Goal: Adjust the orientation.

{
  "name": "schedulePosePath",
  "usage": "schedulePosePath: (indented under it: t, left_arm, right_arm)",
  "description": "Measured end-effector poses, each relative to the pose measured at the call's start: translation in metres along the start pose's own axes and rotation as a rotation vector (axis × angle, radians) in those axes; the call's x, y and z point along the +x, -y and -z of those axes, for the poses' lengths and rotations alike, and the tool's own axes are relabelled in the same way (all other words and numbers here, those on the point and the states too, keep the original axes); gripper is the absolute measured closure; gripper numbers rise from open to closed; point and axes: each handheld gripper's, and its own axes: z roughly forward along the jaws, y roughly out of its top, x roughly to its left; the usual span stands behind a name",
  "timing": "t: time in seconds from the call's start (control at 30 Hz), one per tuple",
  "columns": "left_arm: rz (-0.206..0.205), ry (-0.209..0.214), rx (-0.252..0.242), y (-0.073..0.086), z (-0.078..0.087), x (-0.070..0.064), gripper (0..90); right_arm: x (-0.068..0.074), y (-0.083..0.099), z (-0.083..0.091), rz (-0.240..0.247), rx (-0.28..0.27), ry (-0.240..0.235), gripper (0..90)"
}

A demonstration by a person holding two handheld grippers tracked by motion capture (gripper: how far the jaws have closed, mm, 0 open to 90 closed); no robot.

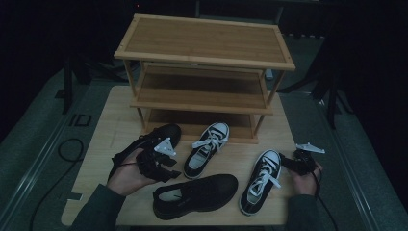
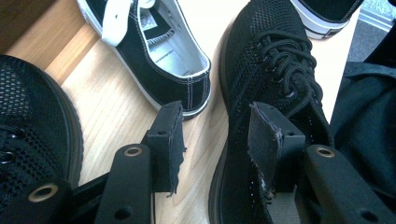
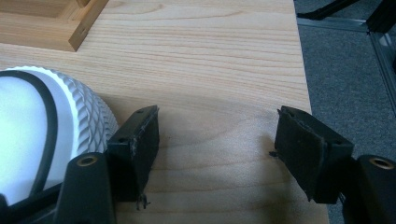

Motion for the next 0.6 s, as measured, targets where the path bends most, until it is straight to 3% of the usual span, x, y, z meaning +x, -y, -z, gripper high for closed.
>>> schedulePosePath:
  t: [0.6]
  left_arm:
    - [-0.020,0.044,0.027,0.0093,-0.0088,-0.0105,54.9]
  right_arm:
    - [0.0000,0.0000,0.0000,0.000,0.000,0.000,30.4]
